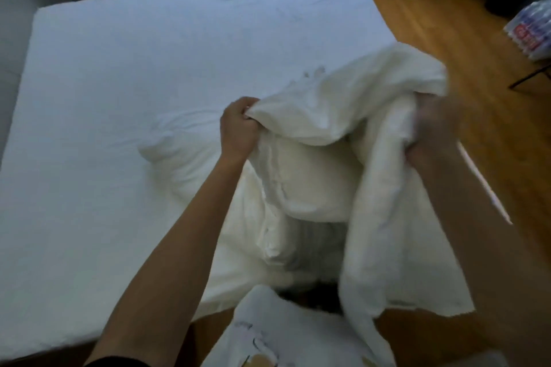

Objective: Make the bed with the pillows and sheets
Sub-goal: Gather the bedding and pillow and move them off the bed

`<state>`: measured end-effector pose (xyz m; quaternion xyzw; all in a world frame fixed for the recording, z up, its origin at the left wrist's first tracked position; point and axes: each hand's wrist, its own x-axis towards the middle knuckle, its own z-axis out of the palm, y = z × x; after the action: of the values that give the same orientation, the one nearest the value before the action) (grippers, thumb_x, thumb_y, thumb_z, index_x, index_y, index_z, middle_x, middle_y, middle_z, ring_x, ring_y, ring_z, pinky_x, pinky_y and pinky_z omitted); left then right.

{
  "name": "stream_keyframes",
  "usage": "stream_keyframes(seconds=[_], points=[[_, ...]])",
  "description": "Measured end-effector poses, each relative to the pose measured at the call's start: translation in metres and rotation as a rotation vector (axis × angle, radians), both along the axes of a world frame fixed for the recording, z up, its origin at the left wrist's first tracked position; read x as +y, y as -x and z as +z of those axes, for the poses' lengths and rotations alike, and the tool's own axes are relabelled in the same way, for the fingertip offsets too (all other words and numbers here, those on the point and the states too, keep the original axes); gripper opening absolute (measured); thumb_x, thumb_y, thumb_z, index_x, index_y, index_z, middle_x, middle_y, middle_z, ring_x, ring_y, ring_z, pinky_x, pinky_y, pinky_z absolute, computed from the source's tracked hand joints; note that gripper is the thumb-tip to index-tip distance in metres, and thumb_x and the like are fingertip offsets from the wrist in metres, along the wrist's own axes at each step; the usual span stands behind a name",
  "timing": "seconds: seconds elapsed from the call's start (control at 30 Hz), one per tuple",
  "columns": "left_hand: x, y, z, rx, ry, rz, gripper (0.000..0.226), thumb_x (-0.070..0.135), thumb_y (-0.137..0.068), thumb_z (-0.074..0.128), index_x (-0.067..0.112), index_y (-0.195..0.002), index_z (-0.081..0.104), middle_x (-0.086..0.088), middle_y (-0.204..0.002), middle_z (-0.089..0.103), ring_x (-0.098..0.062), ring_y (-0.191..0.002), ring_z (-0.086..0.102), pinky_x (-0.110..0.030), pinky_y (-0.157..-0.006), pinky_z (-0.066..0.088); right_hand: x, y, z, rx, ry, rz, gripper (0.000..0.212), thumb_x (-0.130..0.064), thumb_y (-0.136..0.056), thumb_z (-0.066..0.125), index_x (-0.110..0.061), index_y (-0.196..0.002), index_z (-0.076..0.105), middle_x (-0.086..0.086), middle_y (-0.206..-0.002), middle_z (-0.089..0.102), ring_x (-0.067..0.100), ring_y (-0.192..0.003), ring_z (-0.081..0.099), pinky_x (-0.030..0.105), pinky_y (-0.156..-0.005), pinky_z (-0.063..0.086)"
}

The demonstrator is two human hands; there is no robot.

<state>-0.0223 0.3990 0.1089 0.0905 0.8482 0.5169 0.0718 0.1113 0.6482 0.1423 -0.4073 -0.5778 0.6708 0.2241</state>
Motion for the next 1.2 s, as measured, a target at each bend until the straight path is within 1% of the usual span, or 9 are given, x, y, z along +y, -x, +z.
stream_keyframes(seconds=[0.13, 0.27, 0.37, 0.47, 0.63, 0.7, 0.77, 0.93, 1.2], points=[[-0.063, 0.033, 0.013, -0.085, 0.121, 0.068, 0.043, 0.016, -0.081, 0.059, 0.019, -0.124, 0.06, -0.008, -0.117, 0.06, -0.024, -0.107, 0.06, -0.038, -0.093, 0.05, -0.155, 0.065, -0.008, 0.027, -0.205, 0.24, 0.011, -0.007, -0.091, 0.055, -0.013, -0.098, 0.062, 0.008, -0.091, 0.066, 0.02, -0.086, 0.062, 0.036, -0.079, 0.052], [-0.096, -0.003, -0.014, 0.012, 0.216, 0.015, 0.045, 0.015, -0.089, 0.059, 0.02, -0.134, 0.053, -0.011, -0.136, 0.049, -0.023, -0.124, 0.049, -0.034, -0.103, 0.039, -0.258, 0.072, -0.086, -0.321, -0.194, 0.55, 0.045, -0.02, -0.093, 0.05, -0.013, -0.137, 0.044, 0.013, -0.115, 0.064, 0.032, -0.102, 0.061, 0.04, -0.083, 0.051], [-0.104, -0.048, -0.055, -0.06, 0.361, -0.139, 0.047, 0.019, -0.092, 0.059, 0.022, -0.138, 0.051, -0.012, -0.144, 0.042, -0.026, -0.132, 0.041, -0.034, -0.106, 0.033, -0.294, 0.034, -0.143, -0.539, -0.358, 0.797, 0.043, -0.019, -0.097, 0.04, -0.016, -0.14, 0.038, 0.01, -0.118, 0.064, 0.031, -0.108, 0.06, 0.035, -0.082, 0.045], [-0.112, -0.075, -0.087, -0.14, 0.485, -0.175, 0.058, 0.027, -0.089, 0.061, 0.022, -0.144, 0.042, -0.014, -0.149, 0.037, -0.031, -0.136, 0.034, -0.041, -0.11, 0.031, -0.293, 0.005, -0.161, -0.578, -0.346, 0.766, 0.031, -0.018, -0.095, 0.041, -0.015, -0.125, 0.049, 0.009, -0.107, 0.068, 0.03, -0.099, 0.063, 0.034, -0.076, 0.047], [-0.113, -0.063, -0.107, -0.493, 0.31, -0.086, 0.087, 0.055, -0.081, 0.066, 0.017, -0.149, 0.028, -0.01, -0.144, 0.047, -0.033, -0.129, 0.048, -0.043, -0.104, 0.042, -0.277, -0.003, -0.145, -0.46, -0.387, 0.697, 0.028, -0.02, -0.095, 0.046, -0.019, -0.122, 0.054, 0.007, -0.105, 0.068, 0.026, -0.095, 0.063, 0.032, -0.071, 0.046], [-0.102, -0.058, -0.107, -0.559, 0.23, -0.077, 0.074, 0.053, -0.077, 0.07, 0.013, -0.135, 0.046, -0.007, -0.129, 0.06, -0.027, -0.116, 0.059, -0.038, -0.097, 0.048, -0.274, -0.005, -0.143, -0.438, -0.394, 0.708, 0.034, -0.019, -0.095, 0.046, -0.018, -0.128, 0.052, 0.006, -0.109, 0.068, 0.025, -0.098, 0.062, 0.033, -0.074, 0.048], [-0.092, -0.054, -0.106, -0.505, 0.222, -0.038, 0.047, 0.038, -0.081, 0.07, 0.009, -0.114, 0.056, -0.005, -0.104, 0.066, -0.027, -0.101, 0.064, -0.036, -0.085, 0.051, -0.276, -0.008, -0.139, -0.404, -0.393, 0.681, 0.034, -0.019, -0.095, 0.046, -0.017, -0.128, 0.052, 0.005, -0.103, 0.068, 0.023, -0.092, 0.062, 0.035, -0.074, 0.049], [-0.097, -0.036, -0.079, -0.271, 0.193, -0.033, 0.036, 0.014, -0.088, 0.058, 0.002, -0.122, 0.052, -0.008, -0.102, 0.06, -0.03, -0.098, 0.06, -0.033, -0.075, 0.041, -0.304, 0.011, -0.117, -0.295, -0.294, 0.542, 0.009, -0.01, -0.091, 0.048, -0.017, -0.091, 0.055, -0.012, -0.076, 0.053, 0.013, -0.073, 0.053, 0.034, -0.062, 0.044], [-0.235, 0.065, 0.002, 0.044, 0.041, 0.187, 0.023, 0.021, -0.071, 0.059, 0.012, -0.091, 0.065, -0.006, -0.082, 0.064, -0.021, -0.076, 0.059, -0.031, -0.068, 0.044, -0.414, 0.122, -0.045, 0.011, -0.308, 0.834, 0.01, -0.009, -0.092, 0.049, -0.016, -0.092, 0.043, 0.003, -0.073, 0.052, 0.024, -0.068, 0.049, 0.038, -0.059, 0.036]])
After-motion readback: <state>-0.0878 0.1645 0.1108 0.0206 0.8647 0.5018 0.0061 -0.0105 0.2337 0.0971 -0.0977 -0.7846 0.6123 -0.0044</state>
